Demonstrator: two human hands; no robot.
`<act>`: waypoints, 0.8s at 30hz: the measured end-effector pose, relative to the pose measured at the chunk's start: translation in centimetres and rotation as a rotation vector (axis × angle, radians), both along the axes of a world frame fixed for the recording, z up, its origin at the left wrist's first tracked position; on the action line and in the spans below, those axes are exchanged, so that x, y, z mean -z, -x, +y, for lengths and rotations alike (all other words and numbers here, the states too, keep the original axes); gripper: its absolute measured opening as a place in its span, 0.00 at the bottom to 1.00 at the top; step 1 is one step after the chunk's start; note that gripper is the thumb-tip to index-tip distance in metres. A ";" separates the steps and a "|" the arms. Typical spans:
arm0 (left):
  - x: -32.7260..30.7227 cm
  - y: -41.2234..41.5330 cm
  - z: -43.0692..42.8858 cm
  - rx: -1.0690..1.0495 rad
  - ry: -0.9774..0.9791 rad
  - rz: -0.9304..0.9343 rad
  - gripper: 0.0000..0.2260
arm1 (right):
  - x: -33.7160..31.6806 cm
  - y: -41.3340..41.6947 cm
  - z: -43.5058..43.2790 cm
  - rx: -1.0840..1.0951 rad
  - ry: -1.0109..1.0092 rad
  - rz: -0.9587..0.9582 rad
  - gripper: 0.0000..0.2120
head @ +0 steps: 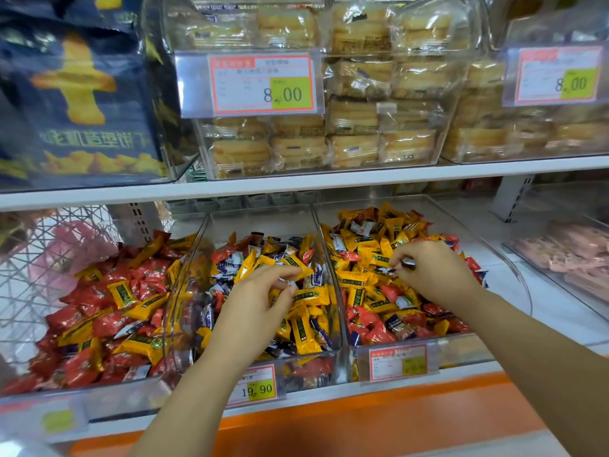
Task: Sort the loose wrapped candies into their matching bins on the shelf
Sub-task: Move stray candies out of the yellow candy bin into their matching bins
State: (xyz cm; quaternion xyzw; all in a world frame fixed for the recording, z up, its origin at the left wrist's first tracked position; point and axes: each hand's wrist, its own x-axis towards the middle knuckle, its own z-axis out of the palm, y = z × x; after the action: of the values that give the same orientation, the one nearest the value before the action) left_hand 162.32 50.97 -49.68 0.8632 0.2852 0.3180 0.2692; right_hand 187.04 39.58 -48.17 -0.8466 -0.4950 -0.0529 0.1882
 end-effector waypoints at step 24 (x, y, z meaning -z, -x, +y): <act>0.5 3.3 1.6 0.033 -0.011 0.374 0.17 | -1.9 11.1 5.3 -0.451 0.453 -0.205 0.29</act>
State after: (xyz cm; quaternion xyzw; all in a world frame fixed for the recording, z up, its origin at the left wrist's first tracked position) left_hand 159.06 52.60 -50.17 0.9133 0.3142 0.1491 0.2119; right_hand 175.97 44.84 -46.32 -0.7264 -0.6853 0.0164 -0.0486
